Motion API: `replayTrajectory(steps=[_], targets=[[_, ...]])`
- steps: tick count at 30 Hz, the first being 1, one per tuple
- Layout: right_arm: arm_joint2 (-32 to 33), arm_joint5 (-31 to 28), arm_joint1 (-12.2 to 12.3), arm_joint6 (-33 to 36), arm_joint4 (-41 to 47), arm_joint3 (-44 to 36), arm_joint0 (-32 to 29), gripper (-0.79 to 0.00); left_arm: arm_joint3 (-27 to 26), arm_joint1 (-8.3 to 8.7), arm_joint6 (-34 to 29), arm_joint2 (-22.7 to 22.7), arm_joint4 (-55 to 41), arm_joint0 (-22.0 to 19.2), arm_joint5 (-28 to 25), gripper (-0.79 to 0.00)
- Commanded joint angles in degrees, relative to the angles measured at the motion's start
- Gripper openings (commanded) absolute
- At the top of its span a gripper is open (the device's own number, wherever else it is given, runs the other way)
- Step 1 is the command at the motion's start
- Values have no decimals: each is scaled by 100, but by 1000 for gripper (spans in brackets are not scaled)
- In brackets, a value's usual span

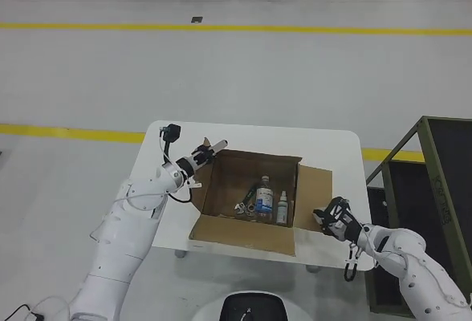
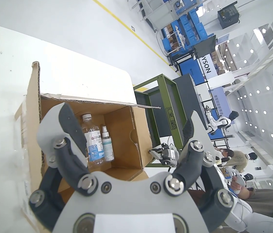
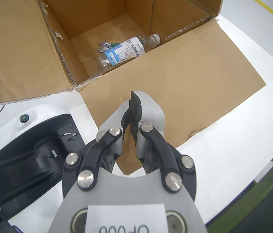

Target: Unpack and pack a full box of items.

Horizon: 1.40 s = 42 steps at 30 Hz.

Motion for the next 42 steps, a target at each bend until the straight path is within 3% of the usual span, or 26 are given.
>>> replayTrajectory(steps=[1,7,12,17,23,36,42], targets=[[39,28,1,-58,30,-10,13,-785,17,2,19,24,24,-8,22,0],[359,-76,67,-157,-112,-685,-37,-785,-115,41,105,16,296,-5,12,0],[448,-855,171,196,-1067,-1489,246,-785,-437,119,224,-197,611,117,185,0],[221,-1148,173,59,-1574,-1610,674,-785,-622,183,236,-319,964,216,365,0],[-336,-761,65,-233,-1891,-1082,1187,-785,-708,236,348,-368,1455,302,667,0],[-336,-761,65,-233,-1891,-1082,1187,-785,-815,253,340,-309,1613,372,805,0],[-320,497,-56,-207,-865,-1144,978,-785,-815,253,340,-309,1613,372,805,0]])
